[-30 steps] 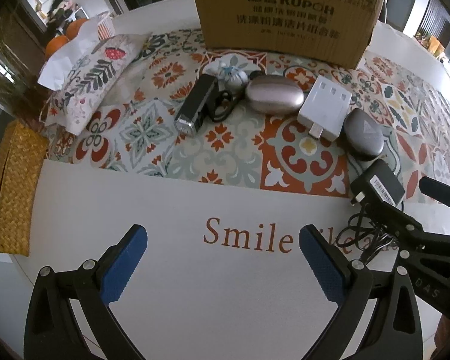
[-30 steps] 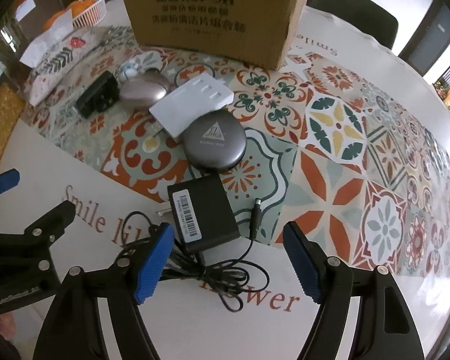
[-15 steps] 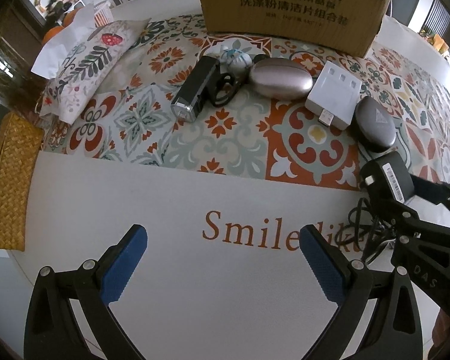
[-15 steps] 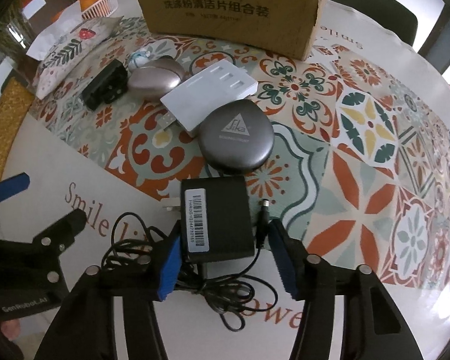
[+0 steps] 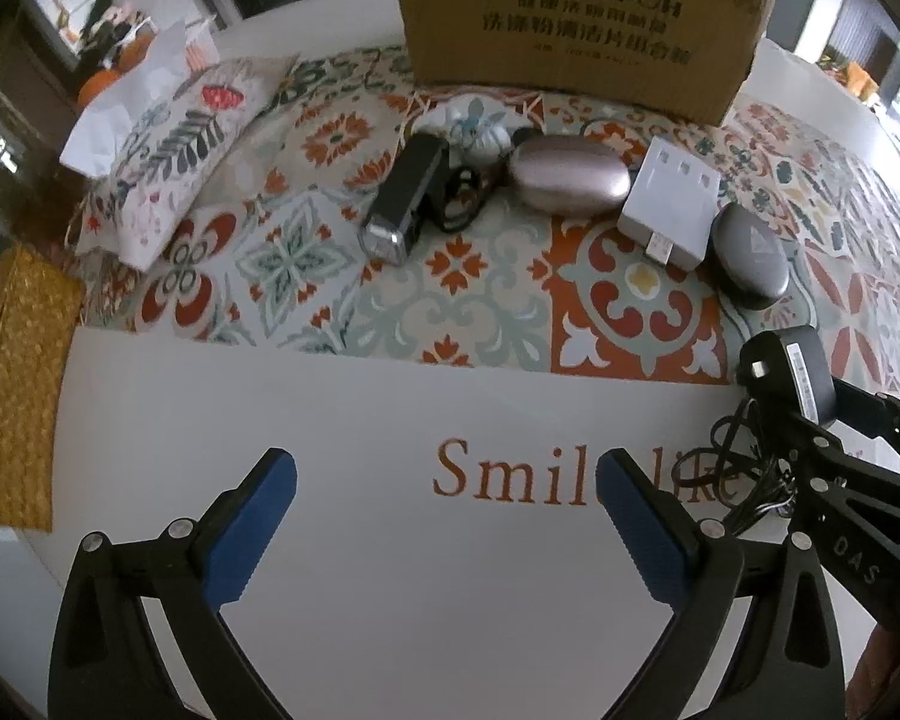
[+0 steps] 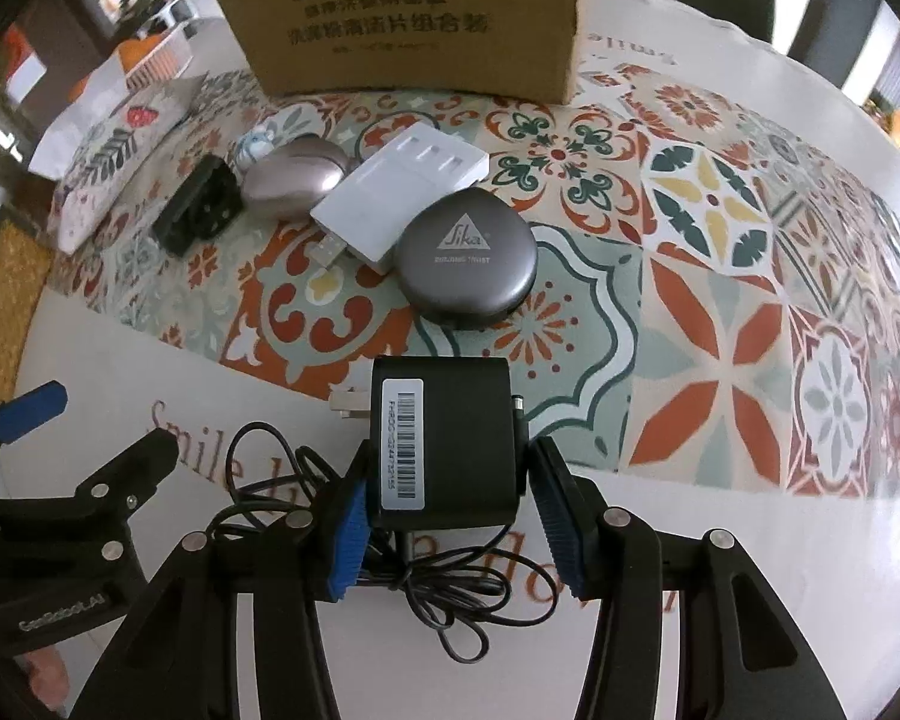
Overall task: Organize rigid objects
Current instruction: 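Lower left tool onto black flashlight and close it while right tool holds adapter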
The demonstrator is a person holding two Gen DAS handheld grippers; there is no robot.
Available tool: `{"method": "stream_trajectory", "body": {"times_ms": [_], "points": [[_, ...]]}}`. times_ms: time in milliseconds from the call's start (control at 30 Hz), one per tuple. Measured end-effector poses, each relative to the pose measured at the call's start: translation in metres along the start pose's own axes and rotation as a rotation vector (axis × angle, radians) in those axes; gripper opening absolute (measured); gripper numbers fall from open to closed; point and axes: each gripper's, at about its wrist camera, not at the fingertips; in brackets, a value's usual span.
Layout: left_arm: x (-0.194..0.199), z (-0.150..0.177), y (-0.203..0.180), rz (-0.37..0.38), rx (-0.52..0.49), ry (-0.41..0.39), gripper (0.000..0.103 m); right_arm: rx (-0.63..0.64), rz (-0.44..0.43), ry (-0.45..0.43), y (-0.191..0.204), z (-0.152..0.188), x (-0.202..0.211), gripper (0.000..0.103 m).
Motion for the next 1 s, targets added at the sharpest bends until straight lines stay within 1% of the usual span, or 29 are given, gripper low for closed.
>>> {"method": "stream_trajectory", "body": {"times_ms": [67,200,300,333,467,533,667,767,833,933,1000], "points": [[0.004,-0.002,0.005,0.003,-0.015,-0.024,0.102,-0.022,0.006,-0.014,0.002,0.002,0.007,0.051],[0.009,-0.011,0.015,0.033,-0.05,-0.069,0.102,-0.057,0.017,-0.04,0.015,-0.003,0.019,0.051],[0.01,-0.022,0.024,0.052,-0.078,-0.096,0.1,-0.084,0.029,-0.055,0.022,-0.007,0.024,0.051],[0.01,-0.027,0.026,0.064,-0.087,-0.102,0.098,-0.101,0.032,-0.059,0.025,-0.01,0.025,0.051],[0.008,-0.044,0.031,0.093,-0.123,-0.125,0.097,-0.153,0.034,-0.063,0.033,-0.017,0.025,0.051],[0.003,-0.051,0.031,0.101,-0.147,-0.123,0.096,-0.176,0.036,-0.068,0.036,-0.021,0.025,0.051],[-0.008,-0.066,0.033,0.132,-0.187,-0.109,0.089,-0.203,0.059,-0.075,0.04,-0.03,0.022,0.051],[-0.015,-0.077,0.034,0.15,-0.197,-0.101,0.086,-0.226,0.075,-0.068,0.041,-0.038,0.019,0.051],[-0.021,-0.086,0.034,0.159,-0.197,-0.097,0.085,-0.238,0.085,-0.067,0.042,-0.042,0.017,0.051],[-0.028,-0.093,0.03,0.16,-0.208,-0.086,0.08,-0.257,0.088,-0.059,0.043,-0.048,0.014,0.051],[-0.034,-0.097,0.028,0.16,-0.22,-0.077,0.08,-0.263,0.09,-0.056,0.043,-0.05,0.012,0.051]]}}
Point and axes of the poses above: each gripper's, at about its wrist camera, not at the fingertips, and x roughly against the way its jaws point, y to its left, z to its underside, and after that the axes turned 8 degrees about z, right-handed
